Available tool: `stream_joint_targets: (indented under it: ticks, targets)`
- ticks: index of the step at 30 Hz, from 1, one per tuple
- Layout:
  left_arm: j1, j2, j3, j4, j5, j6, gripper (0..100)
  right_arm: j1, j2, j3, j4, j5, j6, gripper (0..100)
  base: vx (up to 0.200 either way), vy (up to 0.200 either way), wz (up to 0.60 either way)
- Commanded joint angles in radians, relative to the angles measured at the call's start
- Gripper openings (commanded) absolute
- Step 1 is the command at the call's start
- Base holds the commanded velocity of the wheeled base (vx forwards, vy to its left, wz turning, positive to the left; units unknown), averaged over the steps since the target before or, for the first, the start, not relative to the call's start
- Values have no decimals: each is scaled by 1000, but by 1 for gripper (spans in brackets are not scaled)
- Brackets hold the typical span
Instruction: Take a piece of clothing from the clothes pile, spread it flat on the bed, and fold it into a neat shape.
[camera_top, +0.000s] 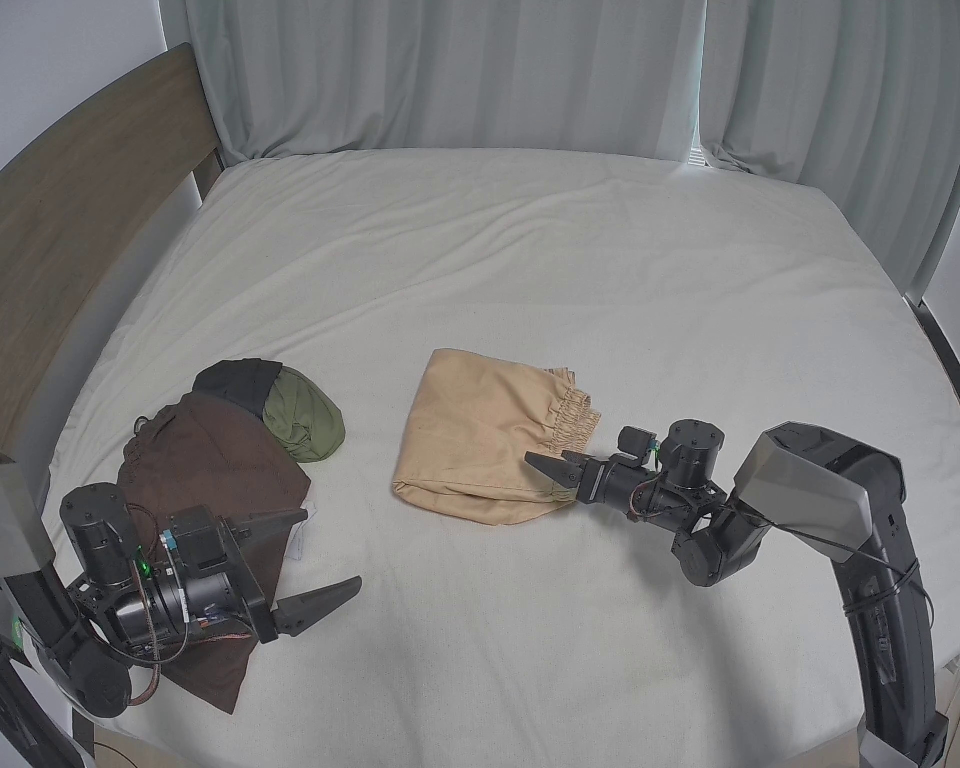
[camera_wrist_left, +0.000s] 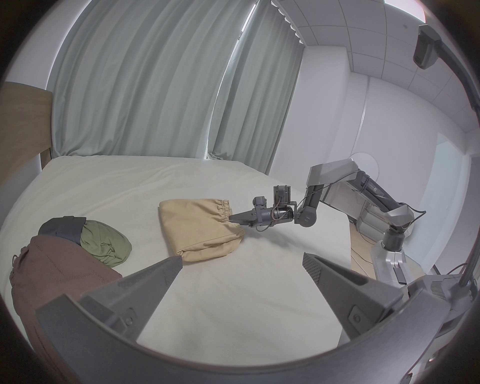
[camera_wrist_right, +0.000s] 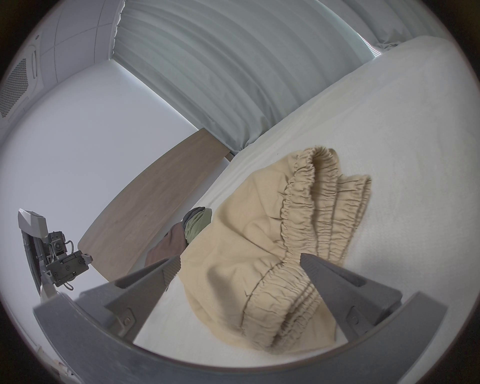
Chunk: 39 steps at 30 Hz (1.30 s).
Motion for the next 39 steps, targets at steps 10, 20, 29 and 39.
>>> stream_joint_targets:
  ticks: [10, 20, 29, 39]
  targets:
    - [-2, -108, 46, 2, -52, 21, 100, 45, -662, 676, -37, -3, -337, 100, 0, 0, 0]
    - [-5, -289, 109, 186, -278, 259, 100, -243, -932, 982, -15, -28, -647, 100, 0, 0, 0]
    - [-81, -384, 109, 338, -295, 324, 100, -282, -1212, 1081, 2, -28, -645, 100, 0, 0, 0]
    - [116, -533, 109, 420, -166, 314, 100, -288, -1480, 1209, 32, -25, -644, 100, 0, 0, 0]
